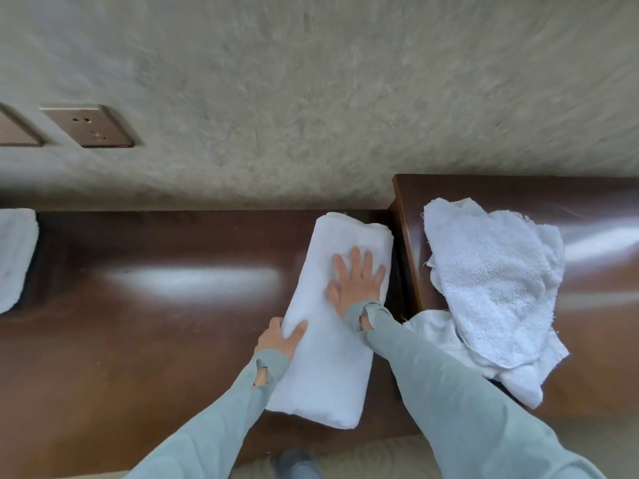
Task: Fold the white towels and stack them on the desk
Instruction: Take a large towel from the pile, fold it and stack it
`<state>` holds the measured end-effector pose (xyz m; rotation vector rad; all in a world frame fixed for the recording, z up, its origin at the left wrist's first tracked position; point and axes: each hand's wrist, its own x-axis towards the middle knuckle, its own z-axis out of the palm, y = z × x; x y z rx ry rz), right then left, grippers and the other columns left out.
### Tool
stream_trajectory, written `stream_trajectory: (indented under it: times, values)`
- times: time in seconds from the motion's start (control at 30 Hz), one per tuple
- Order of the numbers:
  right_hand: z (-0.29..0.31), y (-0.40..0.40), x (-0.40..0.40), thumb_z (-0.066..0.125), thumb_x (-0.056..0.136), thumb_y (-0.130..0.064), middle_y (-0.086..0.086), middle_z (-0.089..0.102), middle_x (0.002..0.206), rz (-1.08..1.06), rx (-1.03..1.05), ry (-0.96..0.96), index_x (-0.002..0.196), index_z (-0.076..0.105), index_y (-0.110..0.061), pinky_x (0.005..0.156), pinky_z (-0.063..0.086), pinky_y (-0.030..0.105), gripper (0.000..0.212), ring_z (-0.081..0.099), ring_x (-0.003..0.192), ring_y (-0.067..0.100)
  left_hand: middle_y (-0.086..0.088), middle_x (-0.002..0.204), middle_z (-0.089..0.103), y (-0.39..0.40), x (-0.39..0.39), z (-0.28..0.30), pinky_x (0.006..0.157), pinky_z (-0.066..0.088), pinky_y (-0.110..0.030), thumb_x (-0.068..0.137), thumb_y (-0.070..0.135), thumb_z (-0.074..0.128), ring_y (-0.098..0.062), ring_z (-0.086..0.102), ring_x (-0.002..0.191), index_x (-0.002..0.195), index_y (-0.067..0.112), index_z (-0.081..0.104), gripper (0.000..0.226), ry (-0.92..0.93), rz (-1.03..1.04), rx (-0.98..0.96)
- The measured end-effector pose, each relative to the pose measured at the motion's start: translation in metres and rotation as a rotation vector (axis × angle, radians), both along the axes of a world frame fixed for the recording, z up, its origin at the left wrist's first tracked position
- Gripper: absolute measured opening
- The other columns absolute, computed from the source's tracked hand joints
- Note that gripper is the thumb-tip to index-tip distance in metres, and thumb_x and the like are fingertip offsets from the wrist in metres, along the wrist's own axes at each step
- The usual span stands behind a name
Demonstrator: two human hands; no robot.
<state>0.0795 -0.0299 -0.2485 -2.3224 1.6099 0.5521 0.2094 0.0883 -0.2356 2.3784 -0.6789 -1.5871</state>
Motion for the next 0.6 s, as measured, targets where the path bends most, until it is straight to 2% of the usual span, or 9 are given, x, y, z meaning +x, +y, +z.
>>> stream_trajectory:
  times: [0.07, 0.13, 0.17, 0.23, 0.33, 0.4, 0.5, 0.53, 0.6]
  values:
    - [0.008, -0.020, 0.013, 0.024, 0.097, -0.042, 0.008, -0.011, 0.157, 0.015, -0.015, -0.084, 0.149, 0.004, -0.028, 0.114, -0.004, 0.054, 0.057, -0.011, 0.144, 0.033, -0.003, 0.119, 0.051, 0.005, -0.003, 0.002, 0.078, 0.043, -0.031, 0.069, 0.053, 0.073, -0.025, 0.053, 0.101, 0.132, 0.017, 0.030, 0.084, 0.030, -0.102, 0.034]
    - [0.010, -0.040, 0.016, 0.027, 0.097, -0.043, 0.002, -0.012, 0.157, 0.112, -0.024, -0.159, 0.148, 0.006, -0.035, 0.115, -0.003, 0.052, 0.055, -0.013, 0.144, 0.032, 0.000, 0.113, 0.046, 0.014, -0.004, 0.003, 0.079, 0.043, -0.031, 0.064, 0.044, 0.079, -0.024, 0.052, 0.102, 0.131, 0.015, 0.025, 0.091, 0.018, -0.243, 0.094]
    - [0.010, -0.048, 0.015, 0.026, 0.097, -0.045, -0.001, -0.012, 0.157, 0.159, -0.012, -0.156, 0.146, 0.006, -0.039, 0.116, 0.000, 0.052, 0.054, -0.010, 0.144, 0.033, 0.001, 0.108, 0.045, 0.017, -0.001, 0.004, 0.081, 0.043, -0.031, 0.067, 0.037, 0.079, -0.024, 0.052, 0.101, 0.129, 0.014, 0.027, 0.084, 0.020, -0.267, 0.124]
    - [0.012, -0.058, 0.013, 0.024, 0.095, -0.050, -0.001, 0.000, 0.156, 0.201, -0.034, -0.059, 0.142, 0.013, -0.044, 0.111, 0.015, 0.052, 0.049, 0.011, 0.138, 0.037, 0.001, 0.104, 0.047, 0.014, 0.016, 0.006, 0.084, 0.044, -0.031, 0.069, 0.020, 0.078, -0.025, 0.052, 0.099, 0.117, 0.016, 0.039, 0.061, 0.049, -0.242, 0.134]
    - [0.026, -0.057, 0.018, 0.030, 0.093, -0.048, 0.008, 0.021, 0.147, 0.170, -0.112, 0.067, 0.136, 0.027, -0.034, 0.097, 0.030, 0.047, 0.046, 0.034, 0.119, 0.036, 0.000, 0.099, 0.057, 0.005, 0.061, 0.015, 0.079, 0.047, -0.026, 0.051, 0.002, 0.075, -0.022, 0.053, 0.090, 0.098, 0.018, 0.057, 0.053, 0.039, -0.220, 0.069]
    - [0.033, -0.055, 0.024, 0.038, 0.090, -0.045, 0.013, 0.025, 0.143, 0.155, -0.072, 0.117, 0.134, 0.033, -0.025, 0.098, 0.029, 0.046, 0.049, 0.032, 0.122, 0.036, -0.001, 0.098, 0.062, 0.005, 0.097, 0.020, 0.077, 0.045, -0.023, 0.049, -0.003, 0.071, -0.022, 0.055, 0.095, 0.103, 0.020, 0.065, 0.059, 0.013, -0.145, -0.006]
    - [0.032, -0.057, 0.027, 0.046, 0.086, -0.040, 0.012, 0.019, 0.151, 0.344, -0.003, 0.090, 0.132, 0.038, -0.012, 0.113, 0.016, 0.045, 0.054, 0.020, 0.138, 0.031, -0.010, 0.112, 0.066, 0.014, 0.141, 0.018, 0.087, 0.044, -0.024, 0.068, -0.005, 0.072, -0.020, 0.057, 0.097, 0.113, 0.013, 0.064, 0.049, -0.033, 0.053, -0.215]
    - [0.032, -0.058, 0.024, 0.047, 0.086, -0.038, 0.010, 0.025, 0.149, 0.342, 0.073, 0.048, 0.129, 0.037, -0.010, 0.114, 0.017, 0.042, 0.052, 0.027, 0.137, 0.028, -0.012, 0.117, 0.064, 0.019, 0.147, 0.017, 0.090, 0.043, -0.025, 0.074, 0.001, 0.073, -0.020, 0.057, 0.097, 0.118, 0.010, 0.061, 0.047, -0.082, 0.127, -0.263]
    - [0.029, -0.061, 0.020, 0.048, 0.086, -0.036, 0.005, 0.045, 0.130, 0.239, 0.183, -0.022, 0.119, 0.036, -0.014, 0.103, 0.028, 0.039, 0.043, 0.045, 0.121, 0.026, -0.009, 0.125, 0.056, 0.030, 0.147, 0.012, 0.097, 0.041, -0.030, 0.074, 0.018, 0.078, -0.025, 0.055, 0.110, 0.130, 0.009, 0.048, 0.065, -0.092, 0.280, -0.228]
